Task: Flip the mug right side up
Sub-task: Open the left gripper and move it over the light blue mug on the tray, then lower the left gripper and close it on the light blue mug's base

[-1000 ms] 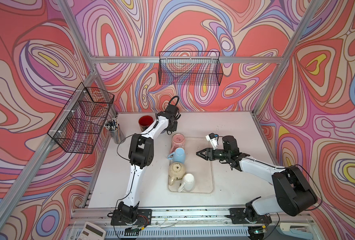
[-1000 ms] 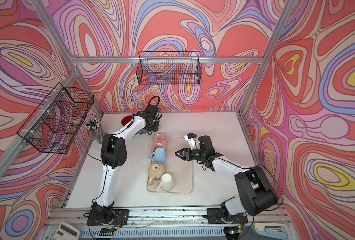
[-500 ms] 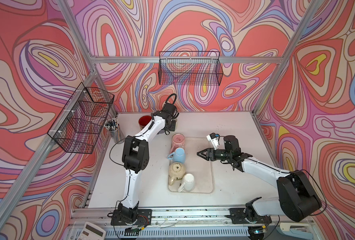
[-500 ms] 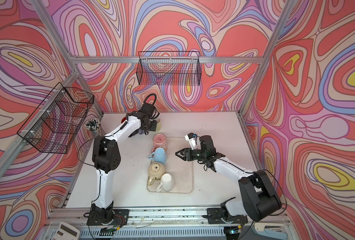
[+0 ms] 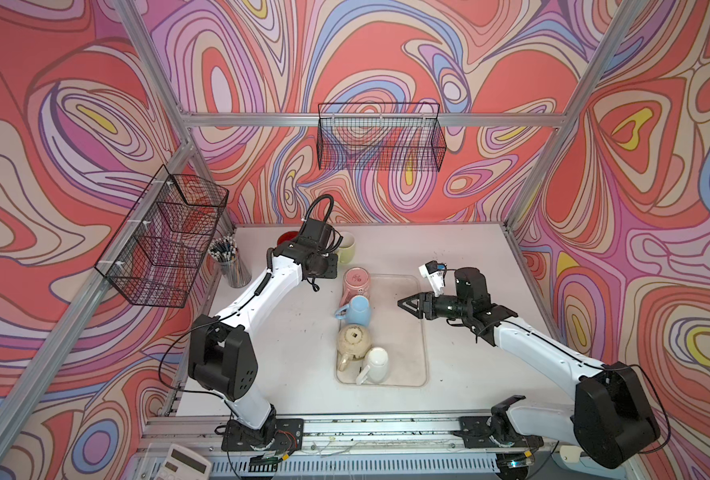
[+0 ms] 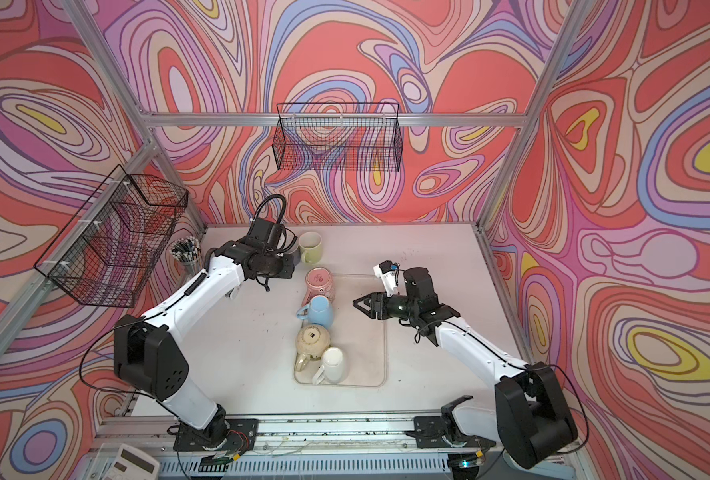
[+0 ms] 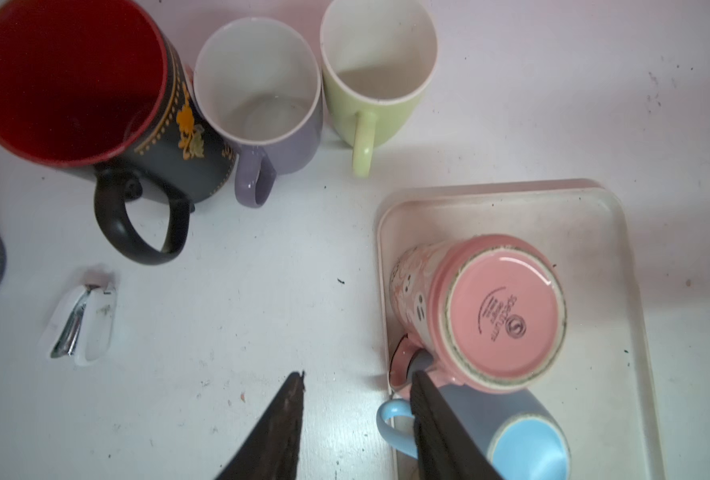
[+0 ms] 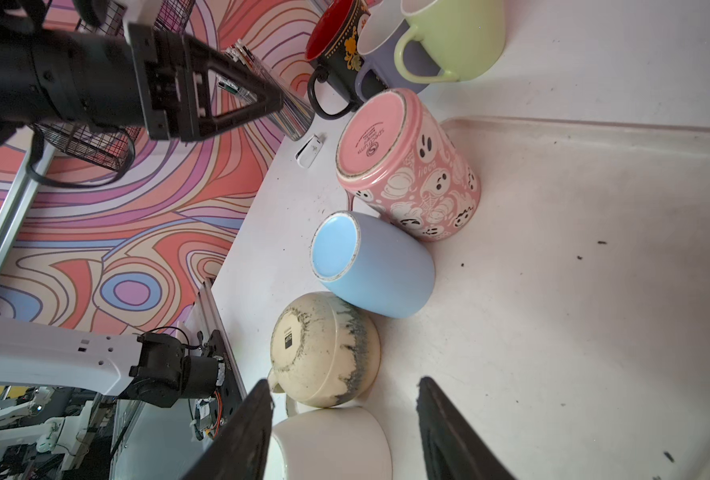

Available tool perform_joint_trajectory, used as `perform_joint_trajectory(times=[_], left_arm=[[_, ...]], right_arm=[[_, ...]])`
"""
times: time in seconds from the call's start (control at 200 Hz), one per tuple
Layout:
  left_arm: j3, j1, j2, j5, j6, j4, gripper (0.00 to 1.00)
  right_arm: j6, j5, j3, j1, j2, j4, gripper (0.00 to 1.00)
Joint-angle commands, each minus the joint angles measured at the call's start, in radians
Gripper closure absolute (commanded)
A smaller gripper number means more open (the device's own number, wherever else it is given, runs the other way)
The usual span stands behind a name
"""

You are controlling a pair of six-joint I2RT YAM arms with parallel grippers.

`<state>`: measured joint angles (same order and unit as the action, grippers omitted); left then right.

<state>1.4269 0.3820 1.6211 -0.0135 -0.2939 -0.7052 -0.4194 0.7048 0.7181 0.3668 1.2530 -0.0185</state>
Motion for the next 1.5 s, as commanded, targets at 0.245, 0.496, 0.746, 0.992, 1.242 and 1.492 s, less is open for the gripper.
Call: perform_joint_trajectory(times=[0.245,0.496,0.746,0.992,1.242,1.492], left_arm=[[-0.227,0.046,-0.183,0.045,-0.017,-0.039,0.7],[-0.358,0.134,-0.178,0.046,-0.128,0.094,0.69],[-0.332,0.198,-0.097,0.007,-0.155,0.142,0.68],[-0.314,0.258,-0.04,0.0,-0.188,0.196,0.68],[-0.281,0.348,0.019,-0.007,-0.233,0.27,0.68],[-0.205,0.423,0.103,-0.008,-0.246,0.312,0.68]], right_arm=[[0.02,-0.024,-0.009,-0.002,-0.061,-0.109,0.43],[0.001,-0.019,-0.002,-0.003,-0.067,-0.1,0.43],[0.013,-0.019,-0.011,-0.002,-0.085,-0.125,0.43],[0.013,-0.019,-0.034,-0.002,-0.099,-0.124,0.43],[-0.02,-0.028,-0.064,-0.002,-0.125,-0.094,0.43],[-0.036,-0.09,-0.063,-0.002,-0.151,-0.136,0.43]])
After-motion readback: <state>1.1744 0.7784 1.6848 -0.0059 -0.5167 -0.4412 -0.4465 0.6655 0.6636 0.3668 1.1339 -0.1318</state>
